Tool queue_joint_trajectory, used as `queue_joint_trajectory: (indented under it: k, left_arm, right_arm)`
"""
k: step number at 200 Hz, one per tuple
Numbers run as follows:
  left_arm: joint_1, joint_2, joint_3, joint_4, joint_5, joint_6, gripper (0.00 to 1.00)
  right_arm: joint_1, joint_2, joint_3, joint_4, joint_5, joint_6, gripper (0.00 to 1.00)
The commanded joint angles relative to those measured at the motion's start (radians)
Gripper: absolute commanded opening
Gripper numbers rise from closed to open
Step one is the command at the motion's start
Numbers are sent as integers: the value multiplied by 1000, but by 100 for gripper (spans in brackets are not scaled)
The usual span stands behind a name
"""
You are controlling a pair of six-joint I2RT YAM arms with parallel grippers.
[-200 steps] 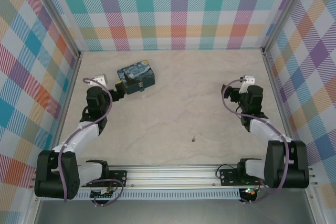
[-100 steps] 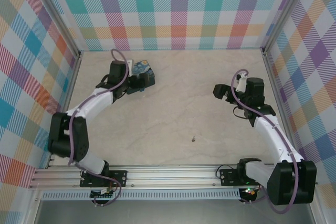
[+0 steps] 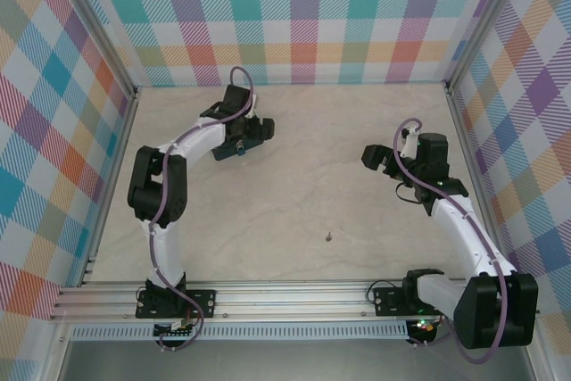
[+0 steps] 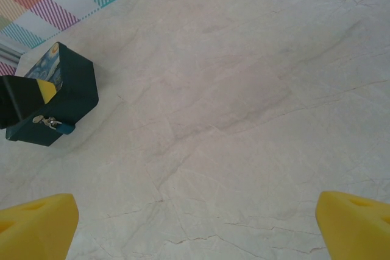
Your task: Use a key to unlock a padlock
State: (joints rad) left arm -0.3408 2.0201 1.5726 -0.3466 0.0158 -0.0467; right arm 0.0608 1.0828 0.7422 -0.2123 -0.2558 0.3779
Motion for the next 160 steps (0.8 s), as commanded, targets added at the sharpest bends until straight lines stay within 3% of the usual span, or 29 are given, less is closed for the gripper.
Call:
queue_joint_trajectory:
  k: [1,65,116,160]
  left_arm:
    - [-13,45,77,-61,-10,34,100]
    - [-42,109,163,-147,-20,65,100]
    - [-84,39,34,-116,-35,40,100]
    - [-171,-70,-112,-65,-97,-31,100]
  right_arm:
    - [9,-1,-7,-14,-20,-15,100]
    - [9,2,-11,-30,-14,-27,100]
    - [9,-5,-9,-34,-16,-24,100]
    - [9,-6,-15,-36,-16,-19,100]
